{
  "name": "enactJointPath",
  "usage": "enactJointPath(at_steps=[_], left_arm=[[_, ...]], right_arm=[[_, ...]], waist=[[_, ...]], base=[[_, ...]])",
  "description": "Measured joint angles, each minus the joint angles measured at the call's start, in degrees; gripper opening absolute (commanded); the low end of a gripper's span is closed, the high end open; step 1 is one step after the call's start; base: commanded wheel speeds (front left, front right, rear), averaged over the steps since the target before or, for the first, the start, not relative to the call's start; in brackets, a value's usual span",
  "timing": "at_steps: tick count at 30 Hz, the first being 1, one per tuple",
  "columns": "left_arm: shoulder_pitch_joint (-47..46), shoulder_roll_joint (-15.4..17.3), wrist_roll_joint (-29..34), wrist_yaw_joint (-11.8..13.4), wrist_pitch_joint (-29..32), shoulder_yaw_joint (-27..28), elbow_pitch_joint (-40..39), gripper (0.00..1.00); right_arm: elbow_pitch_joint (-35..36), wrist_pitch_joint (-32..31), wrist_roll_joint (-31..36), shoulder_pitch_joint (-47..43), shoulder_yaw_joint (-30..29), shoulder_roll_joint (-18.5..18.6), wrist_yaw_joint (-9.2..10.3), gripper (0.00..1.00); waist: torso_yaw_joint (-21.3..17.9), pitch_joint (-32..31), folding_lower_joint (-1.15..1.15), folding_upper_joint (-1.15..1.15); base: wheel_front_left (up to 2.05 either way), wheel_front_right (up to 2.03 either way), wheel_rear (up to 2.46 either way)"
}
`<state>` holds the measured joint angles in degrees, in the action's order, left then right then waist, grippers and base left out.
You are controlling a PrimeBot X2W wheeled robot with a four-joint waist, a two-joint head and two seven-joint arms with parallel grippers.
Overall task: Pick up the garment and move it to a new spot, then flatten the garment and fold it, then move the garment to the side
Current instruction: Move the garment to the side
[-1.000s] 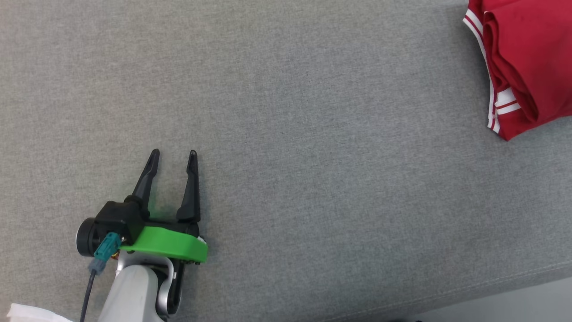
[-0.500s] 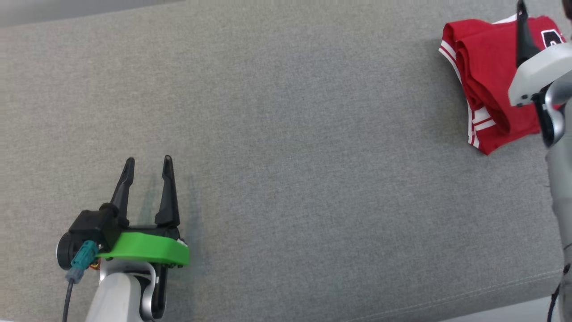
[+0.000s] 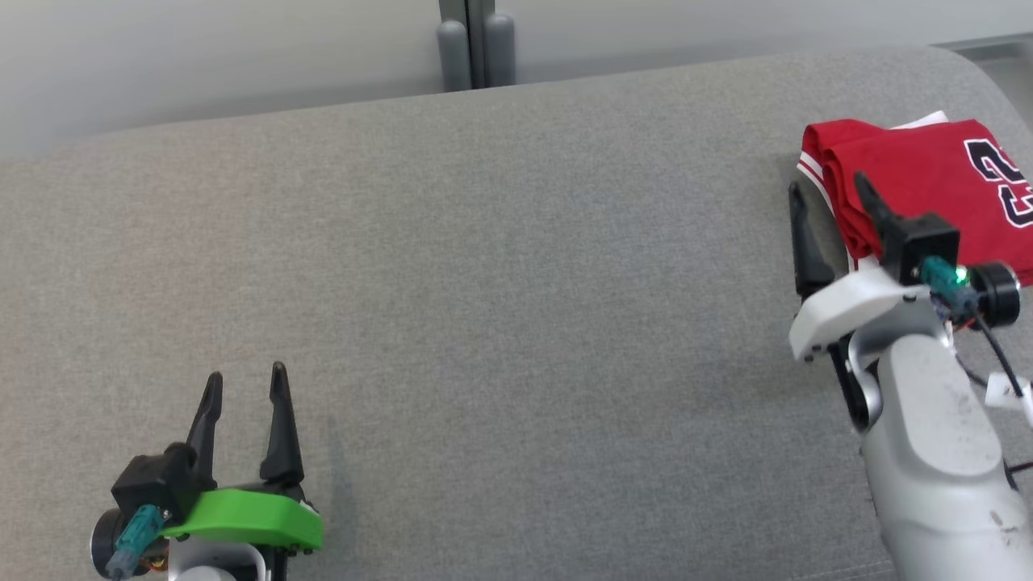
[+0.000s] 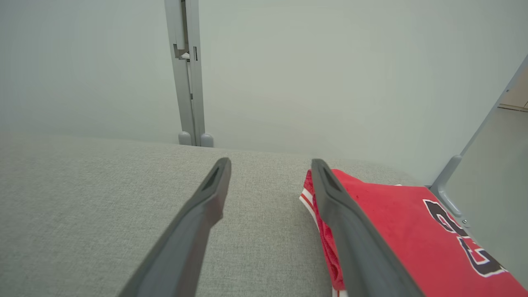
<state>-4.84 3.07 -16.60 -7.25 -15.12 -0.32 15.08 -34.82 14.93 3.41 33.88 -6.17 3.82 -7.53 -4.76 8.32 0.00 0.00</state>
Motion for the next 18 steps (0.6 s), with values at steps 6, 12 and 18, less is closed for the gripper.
enactJointPath(at_steps=[6, 12, 18], left_arm=[[4.0, -0.1, -0.9, 0.2, 0.0, 0.5, -0.4, 1.00], [6.7, -0.2, -2.3, 0.4, 0.0, -1.1, -0.7, 1.00], [8.5, -0.2, -3.5, 1.3, 0.0, -2.5, -1.2, 1.00]], right_arm=[[9.1, 0.1, -6.5, -13.2, 3.3, -0.9, 0.00, 1.00], [14.8, 0.1, -10.6, -22.6, 4.7, -1.0, 0.00, 1.00], [19.2, 0.1, -12.8, -28.8, 5.8, -1.0, 0.00, 1.00]], waist=[[1.9, -3.5, 0.00, 0.00], [2.8, -5.6, 0.00, 0.00], [2.7, -7.1, 0.00, 0.00]], base=[[0.00, 0.00, 0.00], [0.00, 0.00, 0.00], [0.00, 0.00, 0.00]])
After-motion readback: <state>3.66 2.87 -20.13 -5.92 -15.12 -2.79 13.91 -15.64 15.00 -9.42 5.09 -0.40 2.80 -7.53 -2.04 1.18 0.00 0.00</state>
